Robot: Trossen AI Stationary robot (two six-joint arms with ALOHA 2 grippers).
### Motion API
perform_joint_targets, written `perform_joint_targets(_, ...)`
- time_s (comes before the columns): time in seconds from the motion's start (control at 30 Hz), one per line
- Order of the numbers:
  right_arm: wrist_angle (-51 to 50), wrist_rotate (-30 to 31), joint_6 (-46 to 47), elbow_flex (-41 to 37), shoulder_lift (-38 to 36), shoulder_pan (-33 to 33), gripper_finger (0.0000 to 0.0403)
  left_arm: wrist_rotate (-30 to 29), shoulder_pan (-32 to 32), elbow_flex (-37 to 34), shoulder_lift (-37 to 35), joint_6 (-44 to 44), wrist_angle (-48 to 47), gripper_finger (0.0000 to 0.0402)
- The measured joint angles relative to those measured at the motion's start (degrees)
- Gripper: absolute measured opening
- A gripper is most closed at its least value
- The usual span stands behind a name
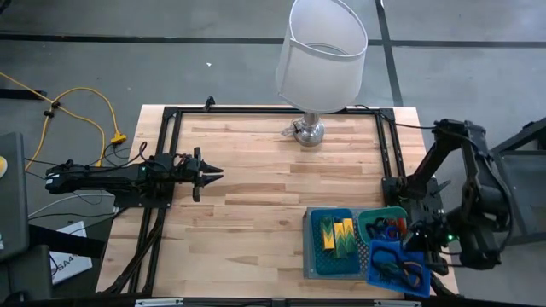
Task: Pick & Place Office Desk Supplies
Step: Put the blue bin on the shelf
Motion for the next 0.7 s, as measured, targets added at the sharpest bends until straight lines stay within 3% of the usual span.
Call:
perform_joint_targets(0.37, -0.3, -0.5, 3.1, 0.0, 7.0, 2.6, 0.0004, 0.0, 0.0, 0.0, 0.0, 0.0, 0.0, 0.0079)
perform_joint_targets(0.7, 0.8, 1.0, -0.7, -1.2, 9.2, 2.5, 0.0004, 0.0, 0.0, 0.0, 0.0, 0.0, 0.0, 0.0079)
